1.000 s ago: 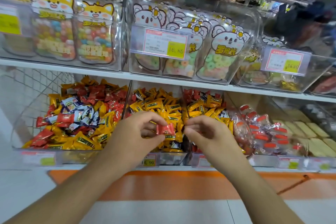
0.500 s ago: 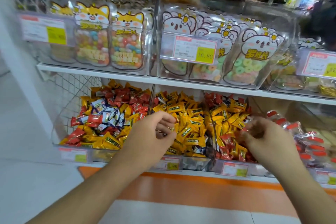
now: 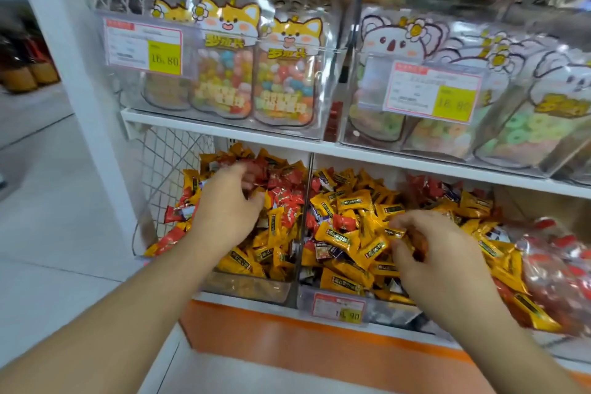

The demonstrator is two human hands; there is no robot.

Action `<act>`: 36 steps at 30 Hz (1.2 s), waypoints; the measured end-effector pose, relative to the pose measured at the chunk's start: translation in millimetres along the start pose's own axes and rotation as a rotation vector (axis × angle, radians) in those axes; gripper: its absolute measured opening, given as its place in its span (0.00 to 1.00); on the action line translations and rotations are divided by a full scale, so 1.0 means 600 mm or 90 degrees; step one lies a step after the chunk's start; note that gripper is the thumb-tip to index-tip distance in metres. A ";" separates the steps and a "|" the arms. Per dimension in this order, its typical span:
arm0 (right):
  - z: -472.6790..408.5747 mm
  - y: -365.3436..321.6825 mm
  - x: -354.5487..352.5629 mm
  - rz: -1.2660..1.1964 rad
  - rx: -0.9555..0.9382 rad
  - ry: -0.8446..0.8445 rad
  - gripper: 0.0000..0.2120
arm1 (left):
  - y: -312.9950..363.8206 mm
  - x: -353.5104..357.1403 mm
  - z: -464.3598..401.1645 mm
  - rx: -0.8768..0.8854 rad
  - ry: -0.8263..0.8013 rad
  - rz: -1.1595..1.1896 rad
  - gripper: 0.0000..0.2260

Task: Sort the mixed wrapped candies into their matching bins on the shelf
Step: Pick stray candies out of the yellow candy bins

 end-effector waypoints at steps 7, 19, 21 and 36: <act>-0.025 -0.026 0.055 -0.058 -0.064 -0.025 0.12 | -0.039 0.030 -0.106 0.064 0.029 -0.153 0.29; -0.026 -0.025 0.067 -0.073 -0.068 -0.031 0.11 | -0.030 0.024 -0.097 0.115 0.026 -0.117 0.13; -0.023 -0.025 0.066 -0.070 -0.068 -0.029 0.11 | -0.027 0.010 -0.084 0.093 0.028 -0.089 0.12; -0.019 -0.067 0.062 -0.174 -0.064 -0.042 0.13 | 0.020 -0.041 0.051 -0.037 -0.224 0.235 0.11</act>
Point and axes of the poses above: each hand's wrist, its own z-axis away from the middle knuckle, its own x-axis out of the palm, y = z × x, the point moved 2 cm from there along -z, towards the middle knuckle, and after that the axes turned 14 degrees about -x, right-handed, at the moved point
